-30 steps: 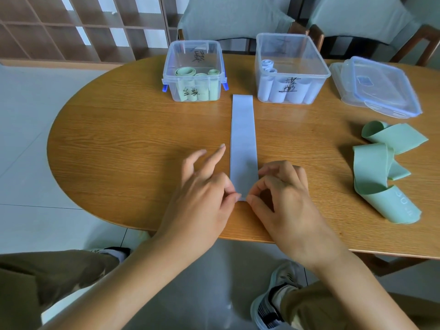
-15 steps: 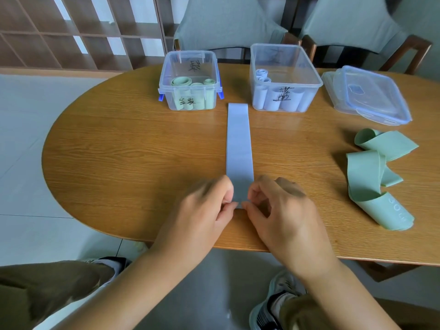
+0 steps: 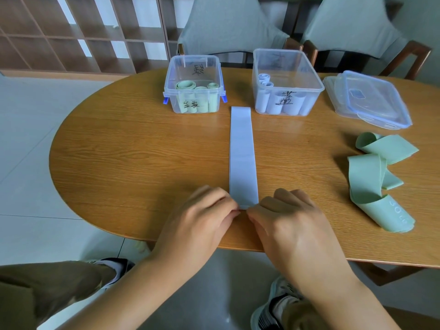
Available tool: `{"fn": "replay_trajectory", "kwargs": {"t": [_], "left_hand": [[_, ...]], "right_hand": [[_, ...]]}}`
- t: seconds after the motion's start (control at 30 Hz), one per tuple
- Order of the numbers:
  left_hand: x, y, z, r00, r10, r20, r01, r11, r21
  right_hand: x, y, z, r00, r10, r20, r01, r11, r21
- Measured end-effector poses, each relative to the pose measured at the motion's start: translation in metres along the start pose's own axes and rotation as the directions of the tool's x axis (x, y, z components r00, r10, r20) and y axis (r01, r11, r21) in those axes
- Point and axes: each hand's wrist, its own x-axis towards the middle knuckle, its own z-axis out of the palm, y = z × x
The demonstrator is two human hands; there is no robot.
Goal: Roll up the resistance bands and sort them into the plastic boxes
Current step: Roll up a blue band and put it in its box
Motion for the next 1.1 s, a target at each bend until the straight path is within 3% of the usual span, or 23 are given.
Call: {"fn": "replay_trajectory", "kwargs": {"t": [0.2,0.43,0.73,0.93,1.1], "left_hand": [[0.001,-0.001,0.002,0.998,-0.054,-0.029,0.053,0.998,-0.044],[0.004,0.0,0.007,0.983,-0.178,-0.033,0.177,0.983,-0.039],[0.008,0.003,0.008,0.955,-0.292,0.044,0.293,0.956,-0.023],[0.015,0.008,0.007,0.931,-0.361,0.048,0.361,0.932,0.008],[0.02,0.012,0.011,0.915,-0.402,-0.027,0.402,0.916,-0.002]], "right_hand": [[-0.002,0.003,0.01,0.993,0.118,-0.023,-0.114,0.984,0.133],[-0.004,0.005,0.019,0.937,0.342,0.075,-0.344,0.861,0.375],[0.001,-0.004,0.021,0.903,0.39,0.183,-0.43,0.842,0.327],[0.002,-0.006,0.028,0.886,0.434,0.166,-0.464,0.847,0.259],[0.007,-0.007,0.034,0.866,0.483,0.129,-0.5,0.827,0.257]]}}
